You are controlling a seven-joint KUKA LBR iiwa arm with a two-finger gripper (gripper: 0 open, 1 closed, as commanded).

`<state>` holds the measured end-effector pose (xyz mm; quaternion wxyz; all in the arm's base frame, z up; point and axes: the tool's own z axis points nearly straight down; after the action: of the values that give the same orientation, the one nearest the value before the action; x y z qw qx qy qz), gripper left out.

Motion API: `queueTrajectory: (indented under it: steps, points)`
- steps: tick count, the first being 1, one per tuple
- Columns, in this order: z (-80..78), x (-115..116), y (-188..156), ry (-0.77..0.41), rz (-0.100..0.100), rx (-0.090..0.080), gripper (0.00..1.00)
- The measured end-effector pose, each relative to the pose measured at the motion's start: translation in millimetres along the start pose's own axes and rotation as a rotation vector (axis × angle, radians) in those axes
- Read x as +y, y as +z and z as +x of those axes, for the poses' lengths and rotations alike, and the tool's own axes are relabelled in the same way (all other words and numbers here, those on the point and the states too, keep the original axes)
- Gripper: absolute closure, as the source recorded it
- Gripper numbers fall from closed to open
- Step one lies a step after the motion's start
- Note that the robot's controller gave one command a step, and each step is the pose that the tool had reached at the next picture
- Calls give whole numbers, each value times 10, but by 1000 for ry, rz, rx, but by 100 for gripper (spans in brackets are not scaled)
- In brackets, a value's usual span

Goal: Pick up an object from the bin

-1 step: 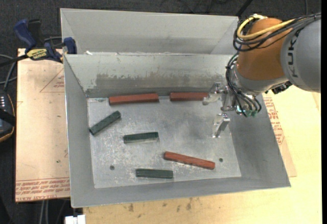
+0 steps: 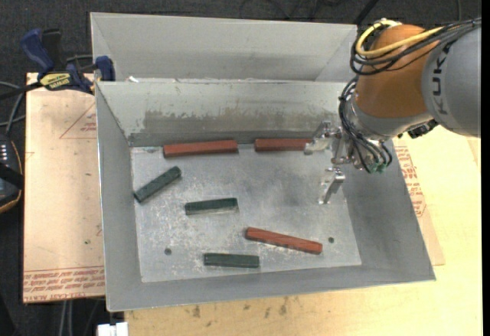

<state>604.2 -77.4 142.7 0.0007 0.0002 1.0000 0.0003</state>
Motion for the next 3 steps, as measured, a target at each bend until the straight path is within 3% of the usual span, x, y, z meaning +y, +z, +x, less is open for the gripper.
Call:
queueTrajectory:
  steps: [1, 2, 3]
  points:
    - [581, 541, 642, -111, 3, -23, 100]
    - [581, 541, 642, -111, 3, -23, 100]
    - [655, 579, 244, -126, -1, 5, 100]
